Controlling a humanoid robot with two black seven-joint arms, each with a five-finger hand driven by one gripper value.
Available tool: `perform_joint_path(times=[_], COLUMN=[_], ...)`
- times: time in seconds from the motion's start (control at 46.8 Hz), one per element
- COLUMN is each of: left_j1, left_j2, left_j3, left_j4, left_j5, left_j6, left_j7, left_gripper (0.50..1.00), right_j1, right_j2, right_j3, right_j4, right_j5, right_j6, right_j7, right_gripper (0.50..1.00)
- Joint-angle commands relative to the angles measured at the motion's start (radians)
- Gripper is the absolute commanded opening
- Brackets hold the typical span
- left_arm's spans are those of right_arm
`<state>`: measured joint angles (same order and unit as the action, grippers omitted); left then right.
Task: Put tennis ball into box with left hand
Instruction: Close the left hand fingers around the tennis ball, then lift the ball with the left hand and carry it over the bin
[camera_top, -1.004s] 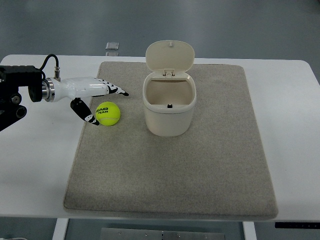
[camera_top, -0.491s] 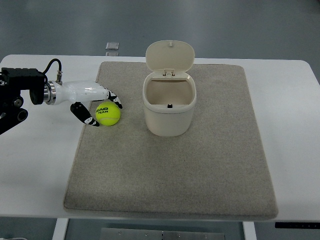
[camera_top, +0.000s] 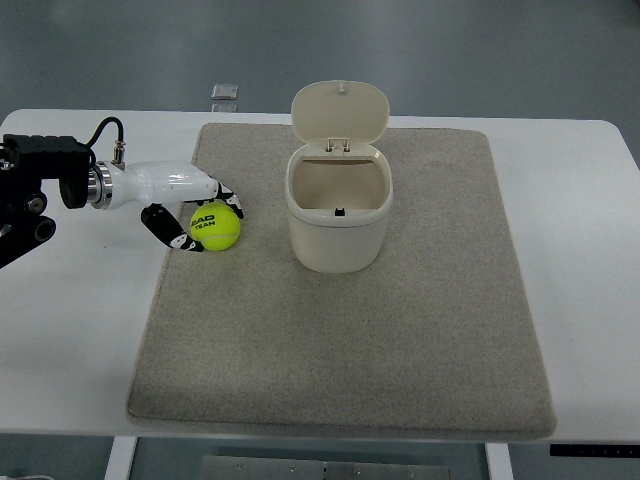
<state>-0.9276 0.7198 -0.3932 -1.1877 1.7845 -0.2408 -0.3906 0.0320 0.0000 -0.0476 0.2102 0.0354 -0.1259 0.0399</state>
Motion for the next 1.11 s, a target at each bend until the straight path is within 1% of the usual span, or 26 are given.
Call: perform_joint_path(times=[0.0,0.064,0.128,0.171,0.32,0.384,0.47,0.577,0.683,0.748,0.94,1.089], left_j1=[-0.005,-0.019,-0.025,-0.027,-0.033,-0.034,-0.037,-0.04,-0.059,-0.079,-0.142,-0.154], left_j2=[0.013,0.05,0.101,0.134,0.271,0.306,0.34,0.342,0.334,0.319,0.21,0.123], left_j3=[-0.007,-0.01,-0.01,-0.01,-0.01,-0.01,-0.009,-0.007,-0.004,-0.004,0.0,0.0], left_j4=[-0.009,-0.039,-0.085,-0.122,-0.26,-0.303,-0.334,-0.34,-0.354,-0.355,-0.343,-0.31], left_j5=[0.003,0.003,0.003,0.004,0.007,0.007,0.007,0.033,0.084,0.104,0.119,0.228], left_j6=[0.002,0.006,0.023,0.047,0.178,0.236,0.319,0.412,0.466,0.472,0.468,0.471], left_j7=[-0.002,-0.008,-0.034,-0.054,-0.114,-0.138,-0.178,-0.218,-0.22,-0.22,-0.22,-0.215], left_gripper=[0.5,0.5,0.5,0.5,0.5,0.5,0.5,0.5,0.5,0.5,0.5,0.5], right_j1=[0.0,0.0,0.0,0.0,0.0,0.0,0.0,0.0,0.0,0.0,0.0,0.0], right_j2=[0.0,0.0,0.0,0.0,0.0,0.0,0.0,0.0,0.0,0.0,0.0,0.0], right_j3=[0.0,0.0,0.0,0.0,0.0,0.0,0.0,0.0,0.0,0.0,0.0,0.0], right_j4=[0.0,0.0,0.0,0.0,0.0,0.0,0.0,0.0,0.0,0.0,0.0,0.0], right_j5=[0.0,0.0,0.001,0.001,0.001,0.001,0.0,0.0,0.001,0.0,0.001,0.0], right_j6=[0.0,0.0,0.0,0.0,0.0,0.0,0.0,0.0,0.0,0.0,0.0,0.0], right_j7=[0.0,0.0,0.0,0.0,0.0,0.0,0.0,0.0,0.0,0.0,0.0,0.0], right_gripper=[0.901,0.901,0.901,0.901,0.901,0.901,0.901,0.901,0.901,0.901,0.901,0.901])
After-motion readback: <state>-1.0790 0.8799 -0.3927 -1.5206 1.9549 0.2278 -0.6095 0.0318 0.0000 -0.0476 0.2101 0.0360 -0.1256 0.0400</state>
